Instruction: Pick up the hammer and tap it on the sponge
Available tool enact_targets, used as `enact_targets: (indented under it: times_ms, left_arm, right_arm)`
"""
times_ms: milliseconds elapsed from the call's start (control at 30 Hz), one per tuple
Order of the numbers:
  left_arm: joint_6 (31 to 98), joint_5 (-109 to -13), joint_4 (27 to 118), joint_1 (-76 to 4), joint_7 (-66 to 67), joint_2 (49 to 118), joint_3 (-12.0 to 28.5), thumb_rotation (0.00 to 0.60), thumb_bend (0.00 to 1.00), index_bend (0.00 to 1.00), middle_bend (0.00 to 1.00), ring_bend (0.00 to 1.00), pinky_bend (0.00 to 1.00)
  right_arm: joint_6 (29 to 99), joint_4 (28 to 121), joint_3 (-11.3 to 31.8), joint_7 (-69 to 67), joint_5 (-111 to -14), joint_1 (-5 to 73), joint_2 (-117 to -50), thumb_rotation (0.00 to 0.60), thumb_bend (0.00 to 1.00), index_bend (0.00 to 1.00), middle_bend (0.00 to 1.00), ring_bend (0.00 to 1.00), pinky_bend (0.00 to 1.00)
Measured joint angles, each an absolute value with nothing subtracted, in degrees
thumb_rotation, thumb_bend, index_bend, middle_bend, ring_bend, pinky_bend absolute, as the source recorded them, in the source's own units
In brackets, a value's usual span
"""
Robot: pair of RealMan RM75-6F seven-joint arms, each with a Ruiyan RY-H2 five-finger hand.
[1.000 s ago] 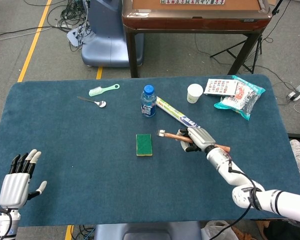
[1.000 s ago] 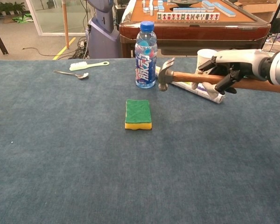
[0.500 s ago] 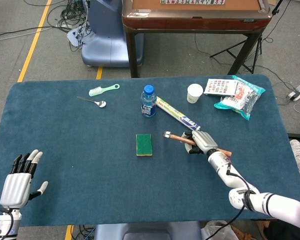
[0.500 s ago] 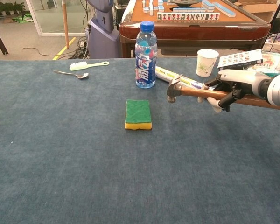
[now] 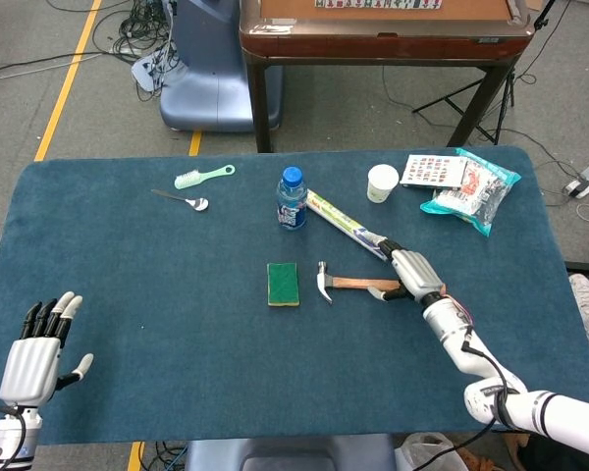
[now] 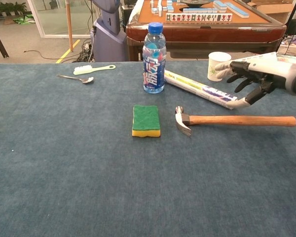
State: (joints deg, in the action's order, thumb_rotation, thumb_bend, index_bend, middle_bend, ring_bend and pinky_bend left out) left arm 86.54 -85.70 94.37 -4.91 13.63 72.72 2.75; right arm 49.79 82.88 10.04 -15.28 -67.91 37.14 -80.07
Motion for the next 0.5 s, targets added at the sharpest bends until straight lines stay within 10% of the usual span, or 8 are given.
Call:
enact_targets:
  times_ms: [500]
  left_arm:
    - [86.6,-85.6,93.4,-5.5,13.2,73.5,3.4,0.6,0.23,0.07,0.07,0.04,0.0]
  right_arm:
    - [73.4,97.9,6.4,-5.6,-74.4,21.3,-64.2,0.6,0.35,0.02,0.22,0.11,0.23]
